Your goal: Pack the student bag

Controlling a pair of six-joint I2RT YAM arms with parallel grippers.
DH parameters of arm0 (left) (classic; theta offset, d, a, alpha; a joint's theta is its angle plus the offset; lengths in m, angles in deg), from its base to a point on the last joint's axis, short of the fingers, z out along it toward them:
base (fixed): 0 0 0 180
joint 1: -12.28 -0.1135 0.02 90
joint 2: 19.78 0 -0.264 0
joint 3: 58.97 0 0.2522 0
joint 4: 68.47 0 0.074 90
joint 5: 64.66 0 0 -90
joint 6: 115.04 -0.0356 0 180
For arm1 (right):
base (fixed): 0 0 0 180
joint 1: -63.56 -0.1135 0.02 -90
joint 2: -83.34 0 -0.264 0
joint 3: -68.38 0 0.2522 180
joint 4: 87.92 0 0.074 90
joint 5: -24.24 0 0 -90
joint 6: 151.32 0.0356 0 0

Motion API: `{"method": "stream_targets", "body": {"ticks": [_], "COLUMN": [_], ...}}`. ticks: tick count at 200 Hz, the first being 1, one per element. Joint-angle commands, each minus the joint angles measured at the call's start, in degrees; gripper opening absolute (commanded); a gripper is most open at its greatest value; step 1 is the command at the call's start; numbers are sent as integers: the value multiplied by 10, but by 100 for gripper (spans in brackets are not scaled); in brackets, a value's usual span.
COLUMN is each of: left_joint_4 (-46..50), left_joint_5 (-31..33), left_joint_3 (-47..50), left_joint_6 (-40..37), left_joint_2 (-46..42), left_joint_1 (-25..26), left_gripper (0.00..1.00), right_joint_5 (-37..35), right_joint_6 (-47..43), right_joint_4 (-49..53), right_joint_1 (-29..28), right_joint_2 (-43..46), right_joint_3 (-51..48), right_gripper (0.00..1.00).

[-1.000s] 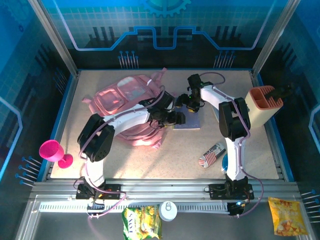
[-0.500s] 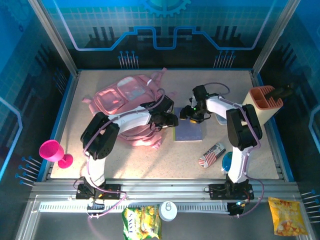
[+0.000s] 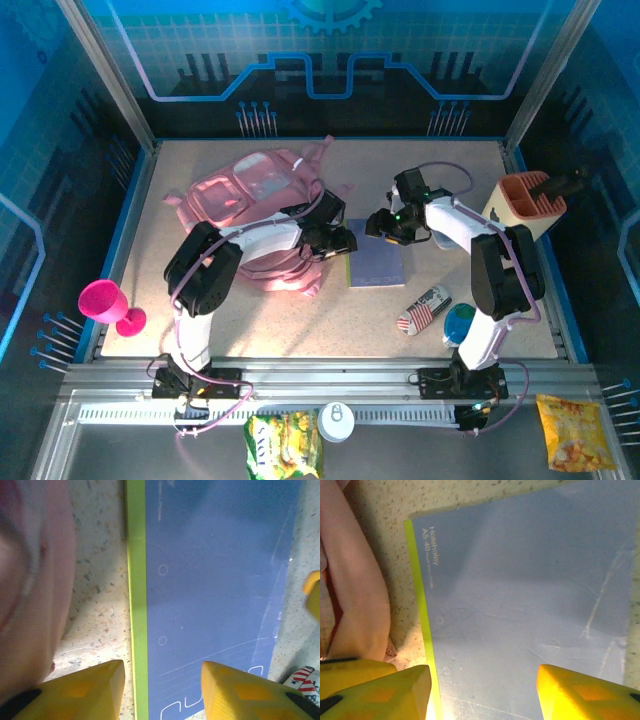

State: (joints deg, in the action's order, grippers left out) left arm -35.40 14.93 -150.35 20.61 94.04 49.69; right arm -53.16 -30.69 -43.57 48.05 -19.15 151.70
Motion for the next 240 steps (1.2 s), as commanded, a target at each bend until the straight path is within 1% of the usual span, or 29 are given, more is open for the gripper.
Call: {"method": "stream_targets", "body": {"ticks": [1,58,96,120,129,158,178,193,210,240], "left_joint_4": [6,19,32,32,32,40,45,36,11,-23], "left_joint_5": [-16,-20,-21,-29,-30,-22,-18,-35,-77,-128], "left_joint_3": [-15,-34,-51,-54,-54,-57,-60,-63,-67,-70], "left_joint_6": [27,28,28,34,37,44,40,37,36,37], "left_joint_2": [22,47,64,73,75,76,77,81,87,74], "left_joint_1": [6,5,6,6,6,5,4,4,4,2], "left_gripper": [44,44,45,47,48,58,59,59,58,50], "right_joint_5": [-21,-45,-47,-31,-22,3,7,13,21,37], "right_joint_6": [8,11,18,26,30,43,47,49,51,60], "right_joint_4": [33,47,47,43,38,22,17,13,8,-5], "right_joint_1": [13,15,16,20,21,28,31,33,36,42], "right_joint_2": [-7,-19,-30,-40,-42,-47,-48,-49,-50,-51], "right_joint_3": [-14,-32,-38,-43,-47,-60,-65,-68,-70,-81], "right_gripper": [59,63,68,69,69,70,70,70,70,70]}}
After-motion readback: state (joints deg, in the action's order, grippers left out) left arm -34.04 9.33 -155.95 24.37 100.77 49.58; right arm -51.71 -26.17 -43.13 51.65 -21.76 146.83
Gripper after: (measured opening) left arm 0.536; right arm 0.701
